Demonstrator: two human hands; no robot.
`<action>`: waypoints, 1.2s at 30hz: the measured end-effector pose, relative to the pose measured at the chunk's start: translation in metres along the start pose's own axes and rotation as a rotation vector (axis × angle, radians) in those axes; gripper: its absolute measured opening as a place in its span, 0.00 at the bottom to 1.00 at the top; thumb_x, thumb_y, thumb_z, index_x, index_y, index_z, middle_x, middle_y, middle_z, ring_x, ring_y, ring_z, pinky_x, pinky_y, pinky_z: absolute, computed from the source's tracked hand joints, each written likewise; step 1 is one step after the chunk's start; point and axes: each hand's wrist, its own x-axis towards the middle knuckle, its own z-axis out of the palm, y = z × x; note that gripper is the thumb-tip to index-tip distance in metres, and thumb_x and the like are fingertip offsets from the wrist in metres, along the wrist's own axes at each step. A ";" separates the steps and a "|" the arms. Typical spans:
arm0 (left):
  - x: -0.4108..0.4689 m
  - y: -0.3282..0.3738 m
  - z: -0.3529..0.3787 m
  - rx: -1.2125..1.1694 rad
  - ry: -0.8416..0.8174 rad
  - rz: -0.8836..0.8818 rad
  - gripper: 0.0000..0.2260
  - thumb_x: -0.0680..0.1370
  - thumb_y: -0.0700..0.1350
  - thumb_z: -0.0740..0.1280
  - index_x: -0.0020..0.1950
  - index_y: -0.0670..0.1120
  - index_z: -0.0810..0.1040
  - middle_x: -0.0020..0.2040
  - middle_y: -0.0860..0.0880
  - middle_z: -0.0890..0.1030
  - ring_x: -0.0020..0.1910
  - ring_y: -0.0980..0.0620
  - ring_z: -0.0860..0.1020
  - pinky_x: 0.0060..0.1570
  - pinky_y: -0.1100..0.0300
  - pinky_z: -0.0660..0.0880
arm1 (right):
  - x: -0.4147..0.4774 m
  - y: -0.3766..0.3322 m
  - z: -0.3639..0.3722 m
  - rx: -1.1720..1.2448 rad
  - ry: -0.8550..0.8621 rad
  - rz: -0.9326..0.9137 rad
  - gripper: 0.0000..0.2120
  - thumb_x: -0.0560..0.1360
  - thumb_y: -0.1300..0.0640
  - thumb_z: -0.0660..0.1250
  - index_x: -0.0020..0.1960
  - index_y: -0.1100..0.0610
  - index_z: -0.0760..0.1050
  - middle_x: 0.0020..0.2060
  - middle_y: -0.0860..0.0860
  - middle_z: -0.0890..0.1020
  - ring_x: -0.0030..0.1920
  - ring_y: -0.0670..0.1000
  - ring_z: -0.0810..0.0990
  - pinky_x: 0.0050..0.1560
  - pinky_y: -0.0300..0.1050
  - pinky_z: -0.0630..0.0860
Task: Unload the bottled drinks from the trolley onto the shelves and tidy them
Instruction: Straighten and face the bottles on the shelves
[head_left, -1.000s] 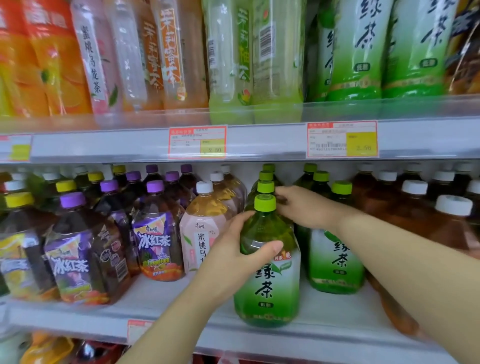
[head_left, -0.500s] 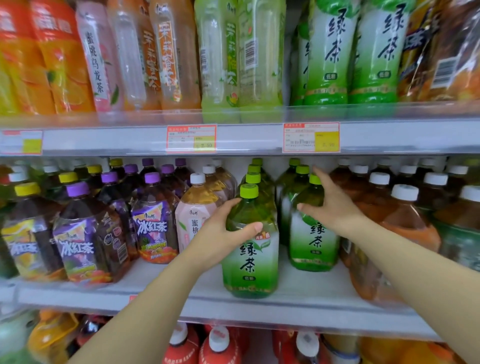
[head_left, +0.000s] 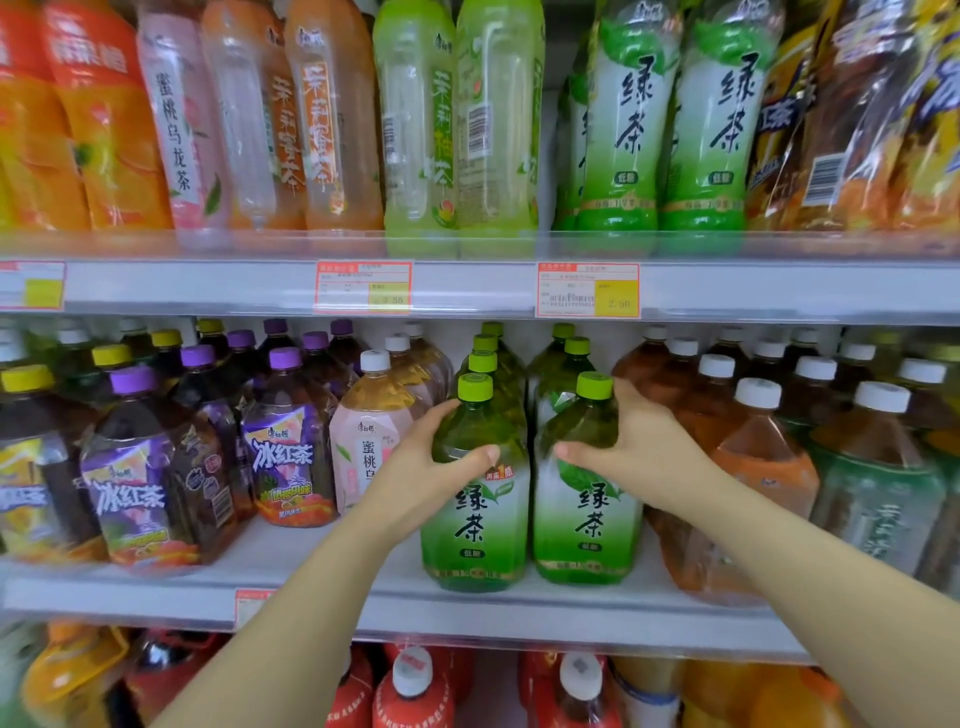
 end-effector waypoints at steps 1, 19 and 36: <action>-0.001 0.001 0.001 -0.012 0.004 0.000 0.37 0.64 0.65 0.69 0.71 0.59 0.62 0.67 0.54 0.71 0.65 0.53 0.70 0.65 0.55 0.67 | -0.003 -0.001 0.000 0.014 0.007 -0.008 0.27 0.67 0.50 0.74 0.62 0.56 0.68 0.54 0.51 0.79 0.56 0.51 0.77 0.49 0.38 0.69; -0.009 0.023 0.020 0.217 0.179 0.340 0.36 0.74 0.54 0.68 0.70 0.70 0.47 0.71 0.59 0.57 0.61 0.62 0.62 0.55 0.66 0.63 | 0.066 0.029 -0.032 0.086 -0.060 -0.013 0.20 0.77 0.58 0.64 0.68 0.55 0.68 0.64 0.51 0.73 0.65 0.53 0.72 0.62 0.41 0.66; 0.003 0.005 0.024 0.209 0.197 0.409 0.30 0.72 0.52 0.70 0.65 0.71 0.56 0.60 0.59 0.69 0.59 0.55 0.70 0.53 0.62 0.68 | 0.128 0.047 -0.007 -0.034 -0.291 -0.004 0.17 0.75 0.53 0.66 0.63 0.53 0.71 0.60 0.61 0.75 0.60 0.63 0.75 0.59 0.58 0.74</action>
